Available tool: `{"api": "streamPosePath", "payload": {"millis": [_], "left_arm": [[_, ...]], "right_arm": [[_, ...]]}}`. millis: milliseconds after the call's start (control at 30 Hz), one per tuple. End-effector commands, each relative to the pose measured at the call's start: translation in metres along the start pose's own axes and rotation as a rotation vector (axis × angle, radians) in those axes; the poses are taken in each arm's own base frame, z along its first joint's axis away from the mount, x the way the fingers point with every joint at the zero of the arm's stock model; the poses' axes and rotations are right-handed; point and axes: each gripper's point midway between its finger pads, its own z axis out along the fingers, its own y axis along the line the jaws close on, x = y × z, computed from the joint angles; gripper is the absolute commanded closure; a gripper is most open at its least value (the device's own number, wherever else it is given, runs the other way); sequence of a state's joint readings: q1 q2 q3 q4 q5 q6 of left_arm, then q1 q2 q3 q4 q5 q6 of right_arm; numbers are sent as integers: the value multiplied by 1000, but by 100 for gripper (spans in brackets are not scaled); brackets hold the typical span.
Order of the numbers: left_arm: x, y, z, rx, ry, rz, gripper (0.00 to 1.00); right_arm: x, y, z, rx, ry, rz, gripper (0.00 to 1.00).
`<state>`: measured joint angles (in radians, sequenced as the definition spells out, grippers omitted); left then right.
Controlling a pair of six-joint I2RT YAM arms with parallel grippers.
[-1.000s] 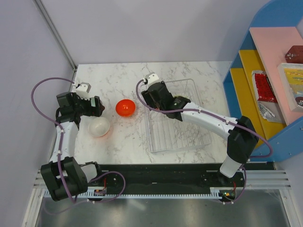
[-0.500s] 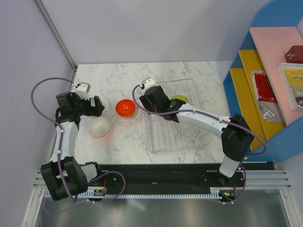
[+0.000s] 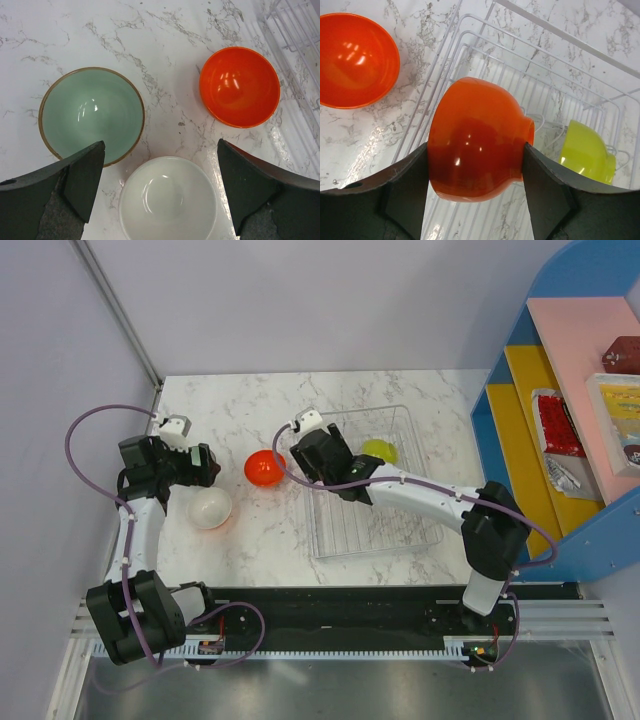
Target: Load the bowls into the dish rack
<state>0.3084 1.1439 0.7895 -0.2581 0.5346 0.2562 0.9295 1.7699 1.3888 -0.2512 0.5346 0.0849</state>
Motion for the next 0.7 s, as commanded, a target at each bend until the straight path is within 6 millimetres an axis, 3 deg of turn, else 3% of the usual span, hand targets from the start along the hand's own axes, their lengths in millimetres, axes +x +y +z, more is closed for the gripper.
{"api": "streamPosePath", "payload": {"millis": [0, 267, 667], "left_arm": [[-6, 0, 1, 18, -32, 27, 0], [-7, 0, 0, 17, -36, 27, 0], [-7, 0, -1, 15, -37, 30, 0]], "right_arm": [[-27, -19, -14, 121, -86, -15, 100], [-40, -30, -24, 183, -125, -12, 100], [-25, -10, 3, 163, -77, -21, 100]]}}
